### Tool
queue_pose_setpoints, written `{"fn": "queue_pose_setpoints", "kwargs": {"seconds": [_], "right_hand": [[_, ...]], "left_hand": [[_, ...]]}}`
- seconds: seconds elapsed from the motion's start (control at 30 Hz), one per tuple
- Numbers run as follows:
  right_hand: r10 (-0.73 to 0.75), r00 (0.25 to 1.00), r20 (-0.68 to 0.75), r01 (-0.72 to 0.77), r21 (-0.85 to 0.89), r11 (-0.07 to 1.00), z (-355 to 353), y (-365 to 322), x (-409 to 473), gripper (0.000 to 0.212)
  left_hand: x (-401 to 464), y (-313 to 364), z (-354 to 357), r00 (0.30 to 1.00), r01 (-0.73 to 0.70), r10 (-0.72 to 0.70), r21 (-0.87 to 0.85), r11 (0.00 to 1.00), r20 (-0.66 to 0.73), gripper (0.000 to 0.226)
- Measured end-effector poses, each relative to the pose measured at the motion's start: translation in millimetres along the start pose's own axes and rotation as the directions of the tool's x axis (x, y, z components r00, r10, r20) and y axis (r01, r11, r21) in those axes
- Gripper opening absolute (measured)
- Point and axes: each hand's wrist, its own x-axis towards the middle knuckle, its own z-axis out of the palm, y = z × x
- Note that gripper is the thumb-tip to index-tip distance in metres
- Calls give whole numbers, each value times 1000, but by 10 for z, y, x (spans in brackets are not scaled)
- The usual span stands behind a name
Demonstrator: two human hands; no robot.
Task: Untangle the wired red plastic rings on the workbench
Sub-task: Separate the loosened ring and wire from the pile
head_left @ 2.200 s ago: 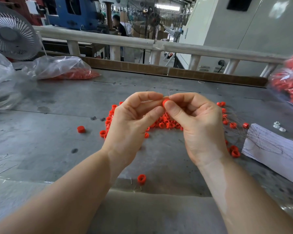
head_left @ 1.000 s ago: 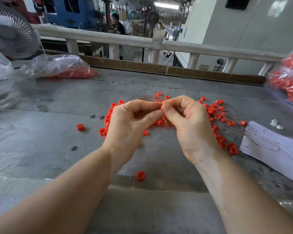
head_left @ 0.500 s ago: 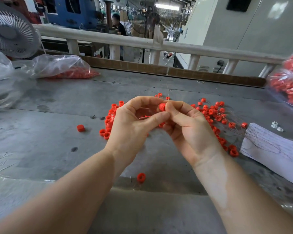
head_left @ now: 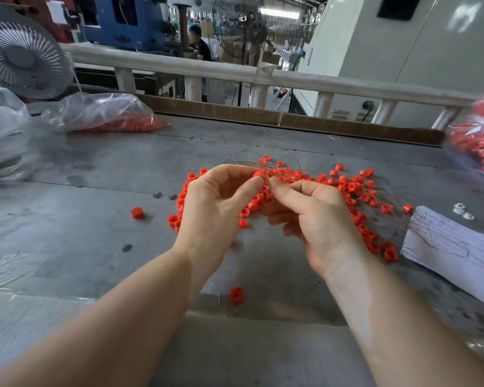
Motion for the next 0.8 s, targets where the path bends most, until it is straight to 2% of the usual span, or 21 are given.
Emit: {"fn": "queue_pose_setpoints", "kwargs": {"seconds": [0.07,0.1,0.17,0.27,0.33,0.47,0.63,0.7,0.8], "right_hand": [[-216,965,-151,186,-188,964,-28,18,24,27],[-308,935,-177,265,-230,936,-37,15,32,24],[-413,901,-131,371,-257,892,-34,12,38,11],[-412,910,41,409,-250,878,-1,22,19,8],[-406,910,81,412,-274,869,11,17,16,10],[-390,920,24,376,-328,867,-4,24,25,8],[-556,824,-107,390,-604,695,-93,17,68,10],[-581,813,-42,451,-584,674,-95,-8,60,11],[-528,841,115,498,-544,675,-40,-8,19,17]], "left_hand": [[11,-6,-3,1000,11,-11,28,1000,-13,8],[10,-4,-1,1000,12,-11,40,999,-12,9],[-2,11,12,1000,-17,16,80,997,11,12],[-17,30,29,996,-71,64,112,991,68,11],[-16,25,30,993,-92,81,132,987,86,13],[-5,6,19,992,-98,81,199,975,94,12],[32,-21,8,997,-65,50,237,969,65,16],[32,-19,9,996,-64,47,254,965,70,16],[23,-8,5,994,-89,66,287,954,88,11]]}}
